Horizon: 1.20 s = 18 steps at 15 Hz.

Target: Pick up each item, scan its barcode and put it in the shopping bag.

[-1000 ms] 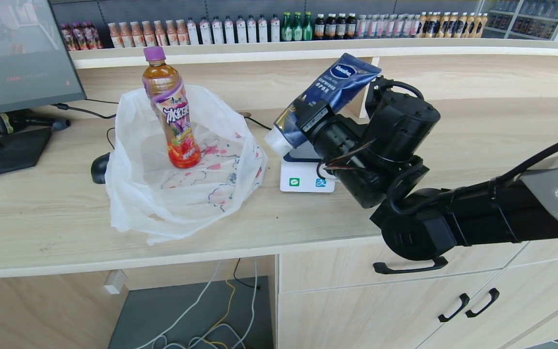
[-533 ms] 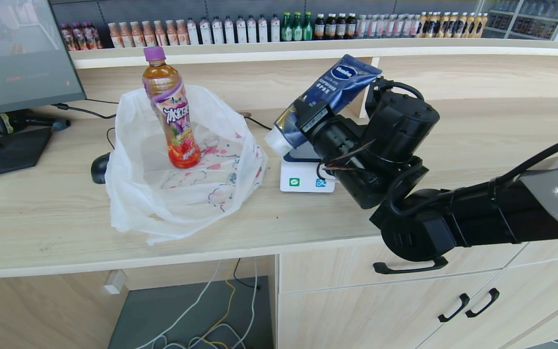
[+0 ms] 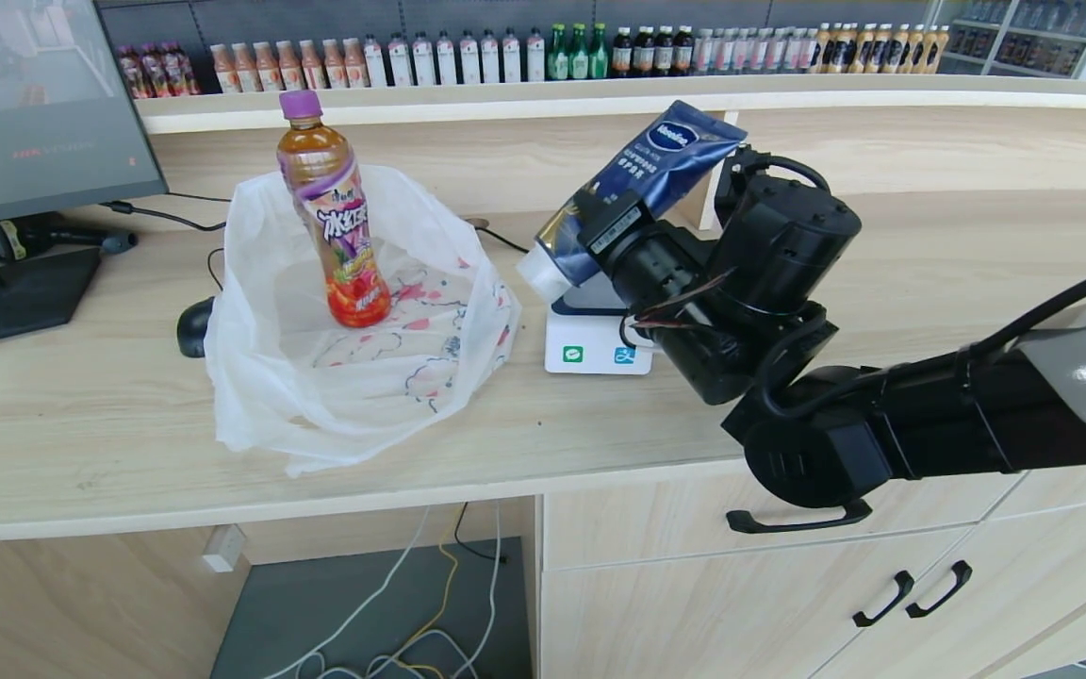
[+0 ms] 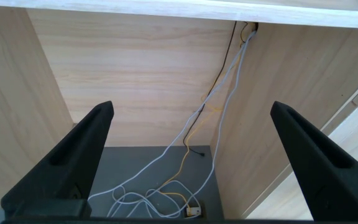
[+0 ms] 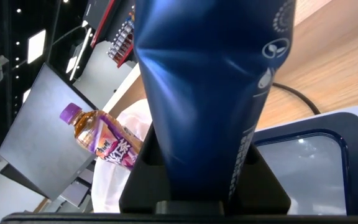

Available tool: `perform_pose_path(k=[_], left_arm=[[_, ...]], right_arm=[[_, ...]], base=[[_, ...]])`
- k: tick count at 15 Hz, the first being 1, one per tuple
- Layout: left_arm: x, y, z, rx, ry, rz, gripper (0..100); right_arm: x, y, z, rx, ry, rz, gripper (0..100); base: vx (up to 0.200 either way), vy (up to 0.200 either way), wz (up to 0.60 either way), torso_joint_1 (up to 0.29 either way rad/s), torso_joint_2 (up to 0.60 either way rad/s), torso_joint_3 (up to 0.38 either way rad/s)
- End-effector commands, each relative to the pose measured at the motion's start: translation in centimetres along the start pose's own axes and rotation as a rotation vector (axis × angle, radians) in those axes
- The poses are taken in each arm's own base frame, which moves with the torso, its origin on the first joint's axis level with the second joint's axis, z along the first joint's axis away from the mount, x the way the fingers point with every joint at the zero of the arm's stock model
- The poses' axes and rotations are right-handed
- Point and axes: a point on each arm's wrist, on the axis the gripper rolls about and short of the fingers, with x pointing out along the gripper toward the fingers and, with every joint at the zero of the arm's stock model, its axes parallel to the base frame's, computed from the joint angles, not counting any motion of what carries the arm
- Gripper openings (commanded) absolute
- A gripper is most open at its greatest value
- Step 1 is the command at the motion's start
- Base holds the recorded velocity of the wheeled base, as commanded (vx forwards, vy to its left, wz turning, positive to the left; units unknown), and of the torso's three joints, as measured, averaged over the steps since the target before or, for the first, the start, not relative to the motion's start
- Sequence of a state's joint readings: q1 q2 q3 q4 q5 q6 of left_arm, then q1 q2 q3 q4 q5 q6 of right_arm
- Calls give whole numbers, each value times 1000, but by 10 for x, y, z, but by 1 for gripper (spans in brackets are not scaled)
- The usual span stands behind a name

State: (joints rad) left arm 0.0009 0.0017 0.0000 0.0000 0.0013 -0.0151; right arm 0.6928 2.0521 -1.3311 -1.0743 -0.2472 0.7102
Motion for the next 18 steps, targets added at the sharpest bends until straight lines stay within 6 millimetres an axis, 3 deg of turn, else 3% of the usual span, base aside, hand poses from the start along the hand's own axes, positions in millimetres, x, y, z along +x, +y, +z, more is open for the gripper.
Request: perform_pose_path(k=[1, 6, 13, 18], left_arm=[[0, 0, 0, 0, 0, 1, 100], [0, 0, 0, 0, 0, 1, 100], [0, 0, 0, 0, 0, 1, 100], [0, 0, 0, 0, 0, 1, 100]], right_arm=[[0, 3, 3, 0, -6, 8, 0], [-4, 15, 16, -39, -32, 33, 0], [-19, 35, 45, -234, -96, 72, 0], [-40, 43, 44, -357, -163, 127, 0]], base=[[0, 0, 0, 0, 0, 0], [0, 0, 0, 0, 0, 0], [0, 0, 0, 0, 0, 0], [0, 0, 0, 0, 0, 0]])
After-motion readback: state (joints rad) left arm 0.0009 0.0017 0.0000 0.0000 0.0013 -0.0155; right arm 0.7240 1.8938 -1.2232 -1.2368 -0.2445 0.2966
